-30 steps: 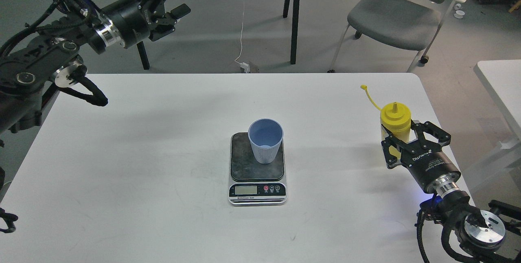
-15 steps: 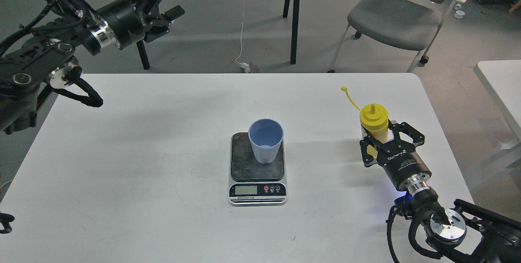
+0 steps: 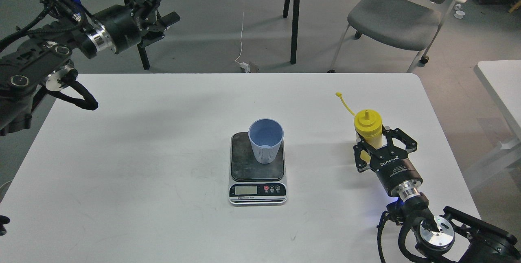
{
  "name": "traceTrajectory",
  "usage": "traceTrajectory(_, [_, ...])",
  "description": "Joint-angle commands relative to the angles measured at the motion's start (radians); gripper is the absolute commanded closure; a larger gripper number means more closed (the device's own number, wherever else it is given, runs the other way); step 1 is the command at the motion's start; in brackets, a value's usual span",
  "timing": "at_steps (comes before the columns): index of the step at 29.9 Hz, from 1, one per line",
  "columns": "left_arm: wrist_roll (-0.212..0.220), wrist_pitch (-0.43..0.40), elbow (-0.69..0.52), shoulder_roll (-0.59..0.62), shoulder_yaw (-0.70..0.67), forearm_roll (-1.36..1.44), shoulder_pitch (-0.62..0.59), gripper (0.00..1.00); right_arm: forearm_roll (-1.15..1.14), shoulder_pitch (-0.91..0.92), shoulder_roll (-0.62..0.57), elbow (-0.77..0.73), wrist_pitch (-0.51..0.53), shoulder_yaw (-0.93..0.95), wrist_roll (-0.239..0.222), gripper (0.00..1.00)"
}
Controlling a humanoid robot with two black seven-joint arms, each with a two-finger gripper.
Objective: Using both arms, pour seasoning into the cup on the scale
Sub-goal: 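Set the yellow bottle on the table beside the scale and open the right gripper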
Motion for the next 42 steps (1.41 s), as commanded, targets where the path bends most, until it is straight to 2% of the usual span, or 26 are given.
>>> traceTrajectory(1, [0.000,0.000,0.000,-0.001,0.001,0.000,0.000,0.02,-0.004,-0.001,0.029,0.009,0.000,0.024,0.000,0.58])
traceTrajectory(7, [0.000,0.000,0.000,0.008,0.003,0.000,-0.005,0.02,-0.004,-0.003,0.101,-0.001,0.000,0.028,0.000,0.58])
traceTrajectory(18, [0.000,0.000,0.008,0.002,0.017,0.000,-0.006,0.02,-0.040,-0.061,0.106,0.000,0.000,0.070,0.000,0.56])
traceTrajectory(19, [0.000,0.000,0.008,0.002,0.021,0.000,-0.006,0.02,-0.041,-0.065,0.106,0.000,0.000,0.073,0.000,0.54])
traceTrajectory(21, [0.000,0.000,0.008,0.002,0.025,0.000,-0.006,0.02,-0.040,-0.067,0.106,-0.006,0.000,0.073,0.000,0.39])
traceTrajectory(23, [0.000,0.000,0.008,0.000,0.025,0.000,-0.006,0.02,-0.041,-0.070,0.104,-0.006,0.000,0.073,0.000,0.22])
traceTrajectory(24, [0.000,0.000,0.006,0.000,0.025,0.000,-0.006,0.02,-0.040,-0.075,0.102,-0.003,0.000,0.073,0.000,0.07])
traceTrajectory(25, [0.000,0.000,0.006,0.000,0.025,0.000,-0.005,0.02,-0.040,-0.079,0.101,-0.004,0.000,0.073,0.000,0.02])
traceTrajectory(34, [0.000,0.000,0.006,-0.003,0.025,0.000,-0.005,0.02,-0.036,-0.104,0.075,0.000,0.000,0.076,0.000,0.01])
traceTrajectory(42, [0.000,0.000,0.006,-0.009,0.023,0.000,-0.006,0.02,-0.035,-0.205,-0.071,0.057,0.000,0.074,0.000,0.01])
